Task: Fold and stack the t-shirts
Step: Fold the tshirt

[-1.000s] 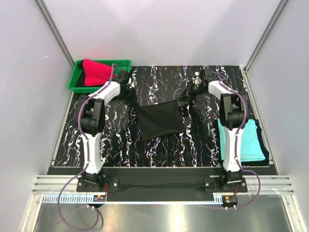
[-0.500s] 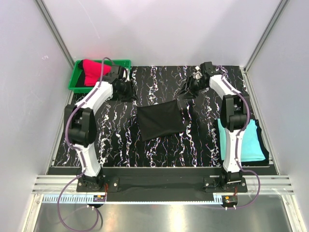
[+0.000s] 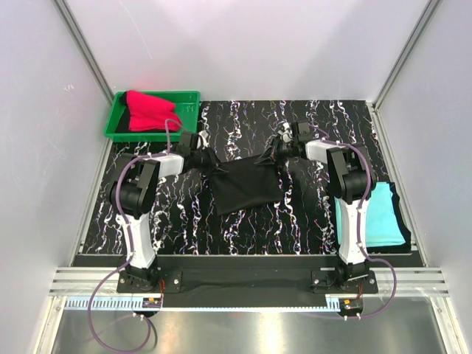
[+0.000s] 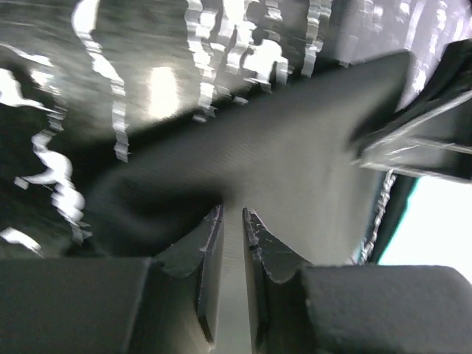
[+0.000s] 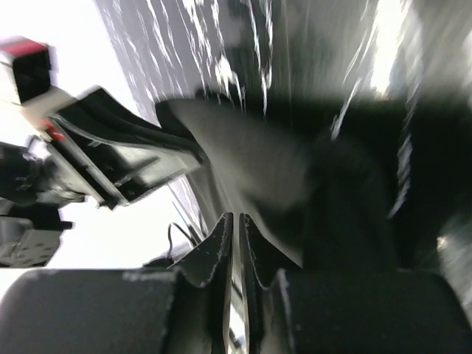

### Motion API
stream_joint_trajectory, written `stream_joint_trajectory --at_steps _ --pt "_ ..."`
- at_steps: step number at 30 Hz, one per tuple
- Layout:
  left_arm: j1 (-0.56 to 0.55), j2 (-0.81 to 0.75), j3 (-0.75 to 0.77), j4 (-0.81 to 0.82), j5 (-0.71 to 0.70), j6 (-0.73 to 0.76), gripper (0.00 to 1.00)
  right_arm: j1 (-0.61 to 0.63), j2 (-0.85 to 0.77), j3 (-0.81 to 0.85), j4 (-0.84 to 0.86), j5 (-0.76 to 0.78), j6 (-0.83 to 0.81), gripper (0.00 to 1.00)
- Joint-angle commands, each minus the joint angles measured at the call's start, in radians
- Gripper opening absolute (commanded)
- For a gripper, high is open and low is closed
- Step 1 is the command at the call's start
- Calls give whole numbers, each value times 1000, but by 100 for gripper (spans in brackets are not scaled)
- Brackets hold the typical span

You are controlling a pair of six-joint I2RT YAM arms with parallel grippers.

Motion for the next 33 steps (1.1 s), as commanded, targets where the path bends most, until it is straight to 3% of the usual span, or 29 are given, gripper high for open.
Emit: stream_joint_trajectory --at_steps 1,9,12,19,25,28,33 --pt "26 3 -14 223 3 0 20 -45 56 -2 263 -54 68 14" --pt "72 95 5 216 11 80 21 -120 190 43 362 -86 117 30" --pt "75 97 60 94 3 153 28 -140 228 73 352 -113 128 31" --pt "75 -47 149 -164 -73 275 43 -192 91 122 230 -120 117 45" --pt "74 -186 172 -285 -115 315 52 -195 -60 166 -114 -65 -30 52" --pt "71 -204 173 -280 -41 277 53 -188 -131 82 -125 -83 -25 53" --pt "-1 -161 146 -110 63 168 50 -108 -201 -51 -123 -117 -80 52"
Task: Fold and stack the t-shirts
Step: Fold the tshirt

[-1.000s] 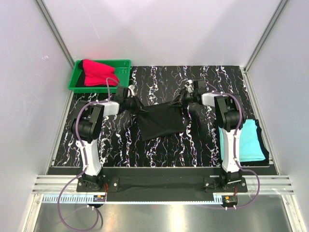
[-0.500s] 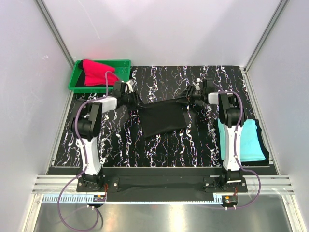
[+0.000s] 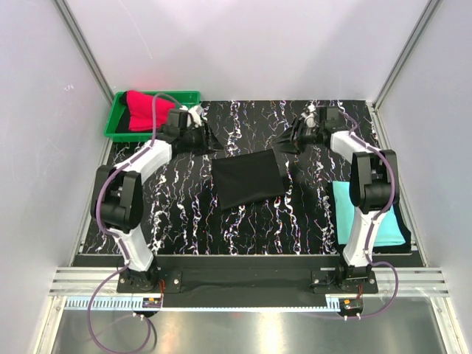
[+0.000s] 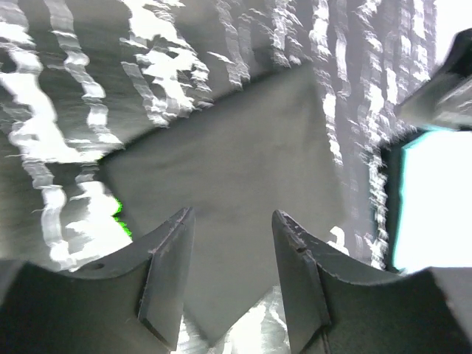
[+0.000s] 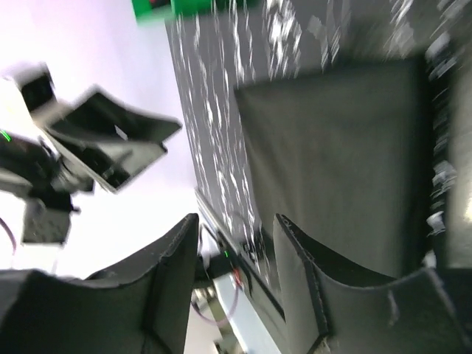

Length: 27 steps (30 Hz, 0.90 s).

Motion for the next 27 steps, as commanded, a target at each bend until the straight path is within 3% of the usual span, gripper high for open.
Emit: stream_joint_trajectory --at_steps 1,5,6,9,11,17,25,27 --pt "-60 58 -17 159 113 -88 50 79 -37 -108 -57 -37 -76 51" --pt "-69 165 -91 475 199 -261 46 142 -33 -202 1 -60 -129 49" --pt "-71 182 -104 488 182 -282 46 144 -30 -231 39 -69 -119 47" --pt "-66 236 -138 491 150 -254 44 131 -11 -320 104 -88 -134 37" --pt "-63 262 -103 401 151 -185 43 115 -4 -349 116 -100 -163 33" --pt "-62 172 -34 235 127 -82 44 59 -21 -366 118 -117 -165 19" --pt "-157 -77 -184 230 88 -178 47 136 -138 -352 120 -114 -88 25" --pt "-193 -85 -242 336 107 -239 47 147 -132 -364 139 -102 -85 25"
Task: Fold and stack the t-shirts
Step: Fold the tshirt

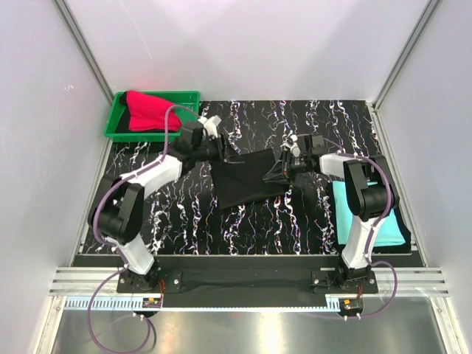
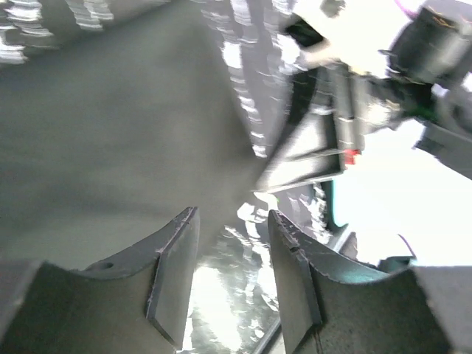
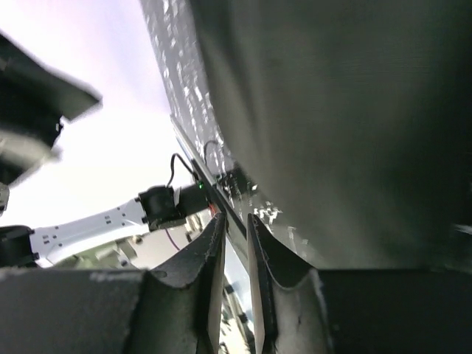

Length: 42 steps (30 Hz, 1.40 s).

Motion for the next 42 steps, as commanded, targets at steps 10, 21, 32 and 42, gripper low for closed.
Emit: stream_joint_trajectory --at_steps 10,21,32,42 --pt "-141 248 -181 410 15 -176 41 -61 104 -190 345 -70 93 25" --pt "-136 33 -136 26 -58 91 52 -125 -72 -192 198 -44 52 25" --pt "12 81 -52 94 10 47 54 -21 127 156 195 18 137 29" --pt "173 354 24 291 55 40 52 -62 421 395 426 -40 269 34"
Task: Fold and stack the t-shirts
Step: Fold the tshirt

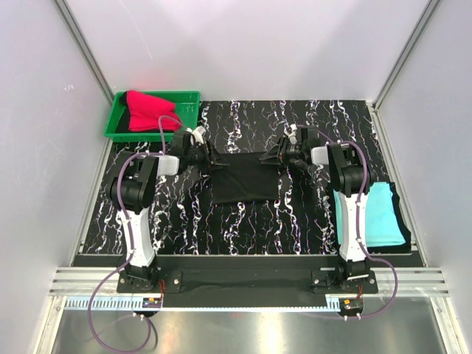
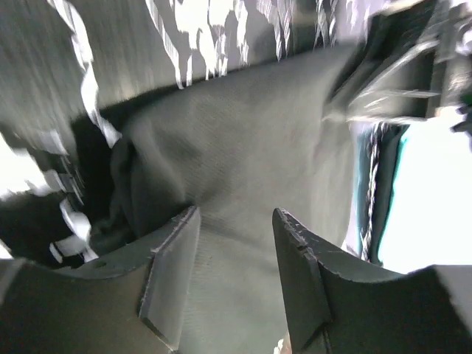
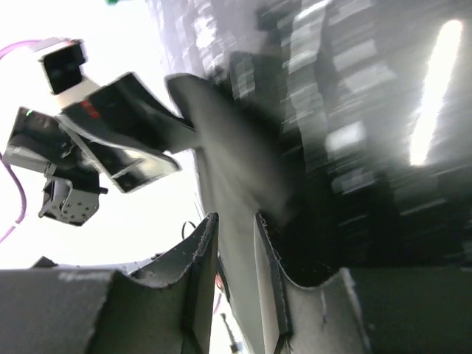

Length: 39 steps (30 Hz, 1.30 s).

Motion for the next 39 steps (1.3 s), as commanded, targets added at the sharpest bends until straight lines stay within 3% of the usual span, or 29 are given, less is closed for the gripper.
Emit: stream_joint_trajectory --at_steps 1,9,13,18,24,28,31,39 --pt "17 64 55 73 -17 48 52 -49 49 92 88 -42 50 33" --pt "31 31 81 -51 -18 125 54 -144 95 153 1 -36 97 38" --pt "29 -127 104 -264 -84 219 58 -152 -20 192 -310 18 -106 47" --pt "26 -381 98 -412 -164 217 64 -154 -156 175 -555 104 -230 53" --pt "-75 -606 -21 -443 -242 86 66 -149 -419 -102 -609 141 -235 60" --pt "-187 -736 -178 -368 -307 -138 65 -95 -551 -274 -609 184 -281 66" --pt "-259 -828 -313 -299 -351 -291 65 -80 -520 -310 -610 195 -321 66" --pt "-261 -1025 -509 -277 -397 -473 75 -52 -381 -258 -624 231 -387 68"
